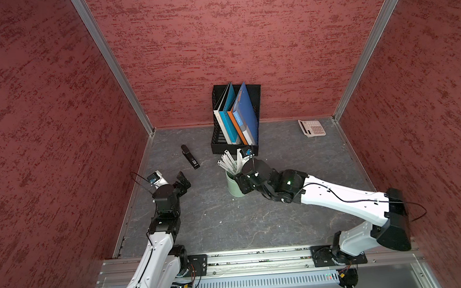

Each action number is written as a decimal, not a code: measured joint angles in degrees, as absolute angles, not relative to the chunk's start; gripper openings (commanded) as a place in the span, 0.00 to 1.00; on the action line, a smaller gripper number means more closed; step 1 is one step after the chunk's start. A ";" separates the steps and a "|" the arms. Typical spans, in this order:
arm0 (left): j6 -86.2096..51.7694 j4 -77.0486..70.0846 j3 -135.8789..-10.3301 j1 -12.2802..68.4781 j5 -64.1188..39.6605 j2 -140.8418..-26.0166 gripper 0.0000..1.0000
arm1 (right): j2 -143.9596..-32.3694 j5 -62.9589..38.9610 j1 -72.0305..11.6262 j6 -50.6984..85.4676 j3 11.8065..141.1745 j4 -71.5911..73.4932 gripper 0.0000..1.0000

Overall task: Take the straws out of the storage container
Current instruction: Pick up the straw from the container.

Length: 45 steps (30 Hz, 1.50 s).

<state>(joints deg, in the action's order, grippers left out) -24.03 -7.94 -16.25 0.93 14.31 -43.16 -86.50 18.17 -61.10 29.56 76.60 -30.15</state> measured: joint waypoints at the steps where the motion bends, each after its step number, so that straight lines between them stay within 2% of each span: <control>1: -24.10 -7.95 -16.25 0.93 14.31 -43.16 0.99 | -87.24 18.17 -61.10 29.69 76.88 -30.17 0.39; 8: -24.21 -7.97 -16.25 0.93 14.31 -43.20 1.00 | -90.41 18.39 -61.01 30.65 78.41 -30.50 0.35; 27: -24.23 -8.03 -16.25 0.86 14.26 -44.84 1.00 | -94.43 17.98 -56.40 32.05 79.26 -30.61 0.34; 45: -24.47 -7.99 -16.62 0.86 14.26 -46.50 0.99 | -97.08 16.58 -55.37 31.24 79.33 -29.61 0.29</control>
<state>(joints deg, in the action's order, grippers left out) -24.47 -7.99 -16.62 0.86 14.26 -46.50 -97.08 16.58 -55.37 31.24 79.33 -29.61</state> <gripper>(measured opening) 0.996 0.287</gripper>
